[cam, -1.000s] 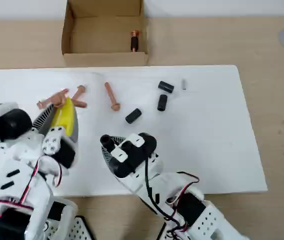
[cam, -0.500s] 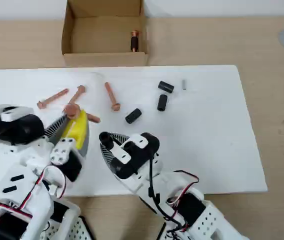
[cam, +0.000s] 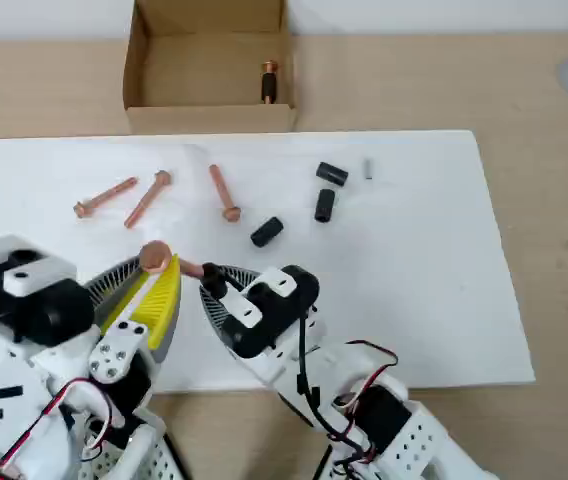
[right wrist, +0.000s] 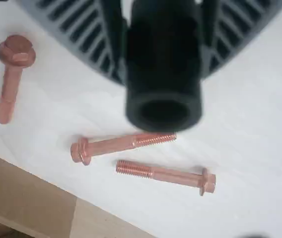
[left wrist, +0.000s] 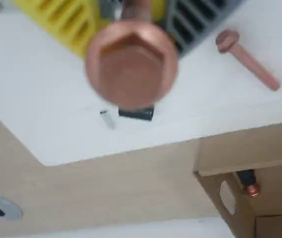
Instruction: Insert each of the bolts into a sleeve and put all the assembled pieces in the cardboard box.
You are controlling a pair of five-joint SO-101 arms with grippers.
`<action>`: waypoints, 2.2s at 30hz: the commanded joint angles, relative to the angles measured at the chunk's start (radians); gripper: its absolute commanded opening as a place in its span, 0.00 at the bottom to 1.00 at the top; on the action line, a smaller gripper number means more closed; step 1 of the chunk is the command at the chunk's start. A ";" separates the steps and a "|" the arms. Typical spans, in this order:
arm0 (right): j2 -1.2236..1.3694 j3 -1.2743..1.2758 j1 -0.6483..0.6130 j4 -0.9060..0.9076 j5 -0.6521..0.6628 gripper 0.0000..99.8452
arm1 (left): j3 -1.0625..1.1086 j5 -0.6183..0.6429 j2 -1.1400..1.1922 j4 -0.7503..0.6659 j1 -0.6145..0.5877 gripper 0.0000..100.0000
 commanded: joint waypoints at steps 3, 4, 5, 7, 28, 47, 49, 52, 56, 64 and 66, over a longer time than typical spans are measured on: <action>-0.185 -0.002 -0.005 -0.023 -0.005 0.01 | -0.052 -0.006 0.010 0.037 0.014 0.01; -0.185 -0.002 -0.005 -0.023 -0.005 0.01 | -0.052 -0.006 0.010 0.041 0.014 0.01; -0.185 -0.002 -0.005 -0.023 -0.005 0.01 | -0.052 -0.006 0.010 0.044 0.015 0.01; -0.185 -0.002 -0.005 -0.023 -0.005 0.01 | -0.052 -0.002 0.019 0.046 0.015 0.01; -0.185 -0.002 -0.005 -0.023 -0.005 0.01 | -0.118 0.035 0.127 0.091 0.021 0.01; -0.185 -0.002 -0.005 -0.025 -0.008 0.01 | -0.011 0.071 0.131 0.083 0.021 0.01; -0.185 -0.002 -0.005 -0.025 -0.008 0.01 | -0.002 0.069 0.131 0.080 0.021 0.01; -0.185 -0.002 -0.005 -0.025 -0.008 0.01 | 0.003 0.068 0.127 0.032 0.021 0.01; -0.185 -0.002 -0.005 -0.025 -0.008 0.01 | 0.005 0.068 0.125 -0.040 0.020 0.01; -0.185 -0.002 -0.005 -0.025 -0.008 0.01 | 0.068 0.061 0.131 -0.084 0.015 0.01; -0.185 -0.002 -0.005 -0.025 -0.008 0.01 | 0.107 0.046 0.127 -0.100 0.014 0.01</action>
